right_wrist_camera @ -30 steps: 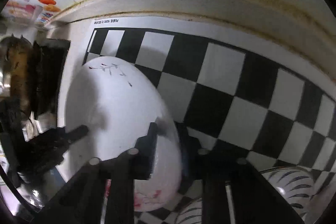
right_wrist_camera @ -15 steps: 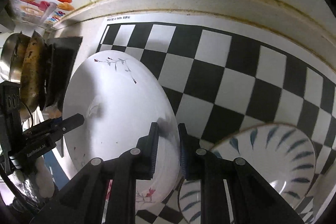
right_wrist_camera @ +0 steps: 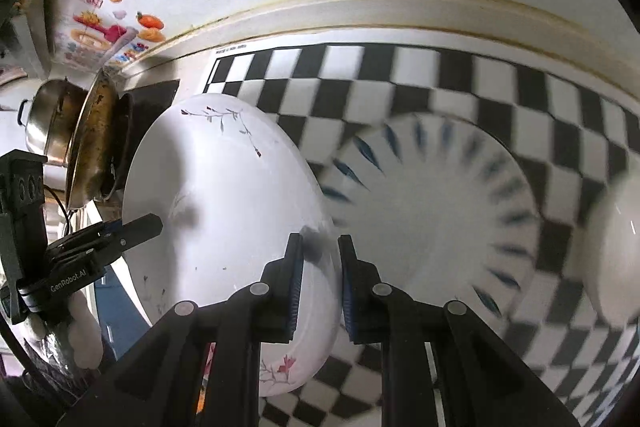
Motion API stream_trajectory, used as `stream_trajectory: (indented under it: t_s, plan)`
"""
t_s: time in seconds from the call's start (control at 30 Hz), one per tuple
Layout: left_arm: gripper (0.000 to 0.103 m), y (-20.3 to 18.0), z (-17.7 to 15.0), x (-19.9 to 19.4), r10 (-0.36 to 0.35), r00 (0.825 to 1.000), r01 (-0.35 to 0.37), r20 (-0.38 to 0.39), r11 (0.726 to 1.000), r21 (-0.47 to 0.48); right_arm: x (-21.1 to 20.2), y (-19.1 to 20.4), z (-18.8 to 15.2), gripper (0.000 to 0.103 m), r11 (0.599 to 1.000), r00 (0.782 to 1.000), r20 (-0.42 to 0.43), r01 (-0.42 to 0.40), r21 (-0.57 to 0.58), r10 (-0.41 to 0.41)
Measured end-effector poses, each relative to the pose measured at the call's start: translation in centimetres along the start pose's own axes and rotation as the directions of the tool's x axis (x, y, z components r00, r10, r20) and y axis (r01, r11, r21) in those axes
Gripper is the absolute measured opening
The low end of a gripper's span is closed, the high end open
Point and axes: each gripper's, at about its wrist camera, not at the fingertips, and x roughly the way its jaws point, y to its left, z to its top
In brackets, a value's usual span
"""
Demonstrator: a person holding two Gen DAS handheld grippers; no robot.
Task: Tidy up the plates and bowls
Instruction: 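Carry the stacked plates with both tools and set them on the cloth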
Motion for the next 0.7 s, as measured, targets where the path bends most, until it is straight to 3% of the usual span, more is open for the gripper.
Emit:
stream_trajectory:
  t_s: [0.33,0.7]
  plan:
    - [0.028,-9.5,-3.7,1.1,-0.037,0.998,0.045,-0.051,0.983,0.177,-7.7,-7.7,-11.3,0.019,0.990,0.998,0.057,0.020,0.138,-0.028]
    - [0.028,-16.7,-10.0,6.1,-0.029,0.982,0.082,-0.186,0.956,0.280,-8.9,-16.0,-22.0,0.019,0.953,0.999,0.028,0.025,0.304,-0.035]
